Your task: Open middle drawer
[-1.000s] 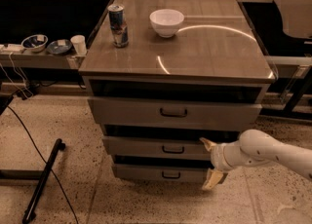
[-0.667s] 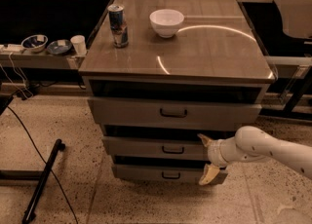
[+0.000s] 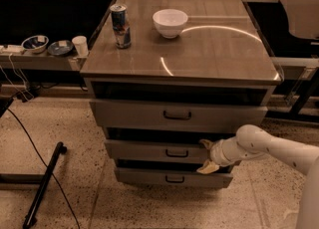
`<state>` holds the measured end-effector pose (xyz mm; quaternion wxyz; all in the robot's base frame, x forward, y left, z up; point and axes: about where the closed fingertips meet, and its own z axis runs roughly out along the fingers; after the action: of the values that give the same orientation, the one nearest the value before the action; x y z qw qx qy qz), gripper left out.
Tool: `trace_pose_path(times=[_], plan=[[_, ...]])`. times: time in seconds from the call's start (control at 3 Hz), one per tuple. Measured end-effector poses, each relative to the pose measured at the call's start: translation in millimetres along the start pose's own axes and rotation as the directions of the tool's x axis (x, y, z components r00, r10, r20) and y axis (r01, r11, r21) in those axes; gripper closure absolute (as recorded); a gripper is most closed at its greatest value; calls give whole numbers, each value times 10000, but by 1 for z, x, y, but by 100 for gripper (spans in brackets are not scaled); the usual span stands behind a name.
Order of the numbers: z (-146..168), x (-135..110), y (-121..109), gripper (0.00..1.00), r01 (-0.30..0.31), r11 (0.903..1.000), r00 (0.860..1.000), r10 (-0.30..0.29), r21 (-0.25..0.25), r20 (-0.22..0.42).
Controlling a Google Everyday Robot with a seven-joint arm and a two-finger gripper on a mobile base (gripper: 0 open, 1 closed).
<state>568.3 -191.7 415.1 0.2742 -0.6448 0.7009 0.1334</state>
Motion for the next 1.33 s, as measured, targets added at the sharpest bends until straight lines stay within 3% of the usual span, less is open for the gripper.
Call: trace_pose_path(times=[0.67, 1.0, 1.33], plan=[[-9, -4, -1, 39, -44, 10000, 9999, 43, 77, 91], [-25, -17, 28, 58, 454, 9989, 9984, -457, 86, 341], [-35, -29, 85, 59, 820, 9947, 9952, -784, -616, 590]])
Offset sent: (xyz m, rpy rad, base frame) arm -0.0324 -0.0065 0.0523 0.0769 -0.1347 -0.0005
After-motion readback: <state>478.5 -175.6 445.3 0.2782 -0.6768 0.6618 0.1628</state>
